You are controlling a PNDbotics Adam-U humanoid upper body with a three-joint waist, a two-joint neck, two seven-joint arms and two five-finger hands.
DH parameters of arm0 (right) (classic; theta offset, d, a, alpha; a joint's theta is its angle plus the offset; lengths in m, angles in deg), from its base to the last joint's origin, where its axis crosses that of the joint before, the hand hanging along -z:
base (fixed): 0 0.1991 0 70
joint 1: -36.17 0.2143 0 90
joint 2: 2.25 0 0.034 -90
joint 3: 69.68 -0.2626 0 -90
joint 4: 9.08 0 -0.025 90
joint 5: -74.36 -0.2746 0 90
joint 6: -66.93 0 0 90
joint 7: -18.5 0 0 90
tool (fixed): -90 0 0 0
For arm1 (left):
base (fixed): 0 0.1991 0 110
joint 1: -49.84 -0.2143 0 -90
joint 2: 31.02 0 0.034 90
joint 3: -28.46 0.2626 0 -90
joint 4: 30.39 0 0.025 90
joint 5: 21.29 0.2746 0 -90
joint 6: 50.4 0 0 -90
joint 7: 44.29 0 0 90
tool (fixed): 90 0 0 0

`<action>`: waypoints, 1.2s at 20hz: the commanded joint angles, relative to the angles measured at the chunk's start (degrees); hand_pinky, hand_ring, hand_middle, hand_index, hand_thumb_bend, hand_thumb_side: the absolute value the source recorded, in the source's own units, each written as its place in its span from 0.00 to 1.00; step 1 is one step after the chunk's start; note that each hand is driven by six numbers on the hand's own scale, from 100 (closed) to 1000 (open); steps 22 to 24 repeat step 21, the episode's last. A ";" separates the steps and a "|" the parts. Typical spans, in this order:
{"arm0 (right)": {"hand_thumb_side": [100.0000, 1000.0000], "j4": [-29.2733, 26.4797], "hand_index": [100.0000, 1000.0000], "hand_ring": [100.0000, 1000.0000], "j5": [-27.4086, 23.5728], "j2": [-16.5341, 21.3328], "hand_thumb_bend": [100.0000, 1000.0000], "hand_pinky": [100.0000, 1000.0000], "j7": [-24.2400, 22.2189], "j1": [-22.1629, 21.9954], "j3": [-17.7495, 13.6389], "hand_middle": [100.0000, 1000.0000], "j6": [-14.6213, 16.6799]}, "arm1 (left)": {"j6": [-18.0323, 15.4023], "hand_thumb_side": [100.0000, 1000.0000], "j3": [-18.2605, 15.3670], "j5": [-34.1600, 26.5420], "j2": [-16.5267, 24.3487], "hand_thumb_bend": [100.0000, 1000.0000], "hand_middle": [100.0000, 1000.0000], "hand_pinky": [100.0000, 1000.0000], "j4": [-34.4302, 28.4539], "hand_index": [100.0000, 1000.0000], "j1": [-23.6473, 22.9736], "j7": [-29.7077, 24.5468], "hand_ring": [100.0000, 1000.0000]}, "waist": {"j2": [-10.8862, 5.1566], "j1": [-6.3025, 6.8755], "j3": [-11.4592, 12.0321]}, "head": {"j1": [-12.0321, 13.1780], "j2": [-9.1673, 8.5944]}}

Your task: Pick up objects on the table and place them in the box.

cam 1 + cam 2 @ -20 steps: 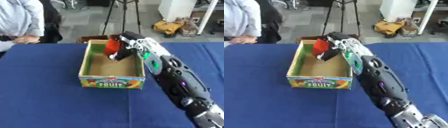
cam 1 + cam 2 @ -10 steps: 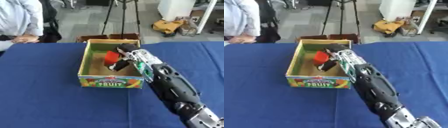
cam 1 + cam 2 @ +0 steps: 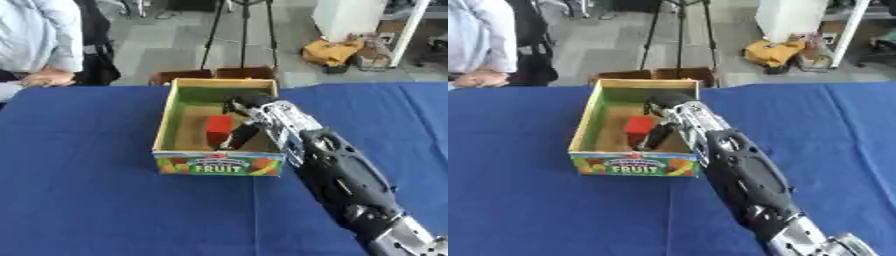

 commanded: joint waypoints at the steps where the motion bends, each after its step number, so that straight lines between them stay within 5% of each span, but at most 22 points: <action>1: 0.42 -3.48 0.84 0.77 -0.20 1.43 0.58 0.59 0.37 1.47 -0.62 0.77 -1.03 | 0.22 0.94 -0.05 -0.10 0.63 0.00 0.83 0.73 -0.81 0.92 0.47 -0.06 0.86 | -0.55 -0.27 -0.12 | -0.08 0.07; 3: 0.51 -6.25 0.82 0.75 -1.36 2.28 0.49 0.58 0.99 1.66 -0.87 0.74 -1.55 | 0.30 0.94 -0.09 -0.06 0.70 0.00 0.83 0.73 -0.81 0.92 0.34 -0.04 0.86 | -0.72 -0.18 -0.35 | 0.08 0.20; 4: 0.46 -8.12 0.82 0.75 -2.13 2.86 0.55 0.58 1.33 1.73 -0.94 0.74 -1.85 | 0.34 0.94 -0.12 -0.04 0.74 0.00 0.83 0.73 -0.81 0.92 0.28 -0.01 0.86 | -0.77 -0.16 -0.48 | 0.15 0.27; 13: 0.51 -32.54 0.78 0.67 -14.33 11.30 0.47 0.54 2.71 -1.89 -1.51 0.63 -5.52 | 0.61 0.93 -0.40 0.20 1.01 0.00 0.83 0.73 -0.81 0.92 -0.19 0.38 0.86 | -1.09 0.05 -1.80 | 1.14 0.53; 16: 0.57 -44.96 0.76 0.65 -21.96 14.14 0.34 0.54 7.72 -7.02 -3.70 0.60 -8.25 | 0.67 0.93 -0.63 0.34 1.03 0.00 0.82 0.73 -0.81 0.92 -0.16 0.74 0.86 | -1.01 0.45 -2.37 | 1.77 0.53; 18: 0.72 -52.93 0.67 0.61 -26.90 15.75 0.14 0.54 12.87 -10.55 -5.53 0.54 -10.56 | 0.70 0.93 -0.77 0.45 1.10 0.00 0.82 0.73 -0.81 0.92 -0.14 1.01 0.86 | -0.96 0.71 -2.75 | 2.26 0.61; 21: 0.64 -62.67 0.64 0.58 -33.35 17.42 0.09 0.52 20.50 -14.98 -8.07 0.51 -13.03 | 0.74 0.95 -0.84 0.56 1.15 0.00 0.82 0.73 -0.81 0.92 -0.10 1.23 0.85 | -0.92 1.03 -3.36 | 3.02 0.68; 24: 0.64 -62.67 0.64 0.58 -33.35 17.42 0.09 0.52 20.50 -14.98 -8.07 0.51 -13.03 | 0.74 0.95 -0.84 0.56 1.15 0.00 0.82 0.73 -0.81 0.92 -0.10 1.23 0.85 | -0.92 1.03 -3.36 | 3.02 0.68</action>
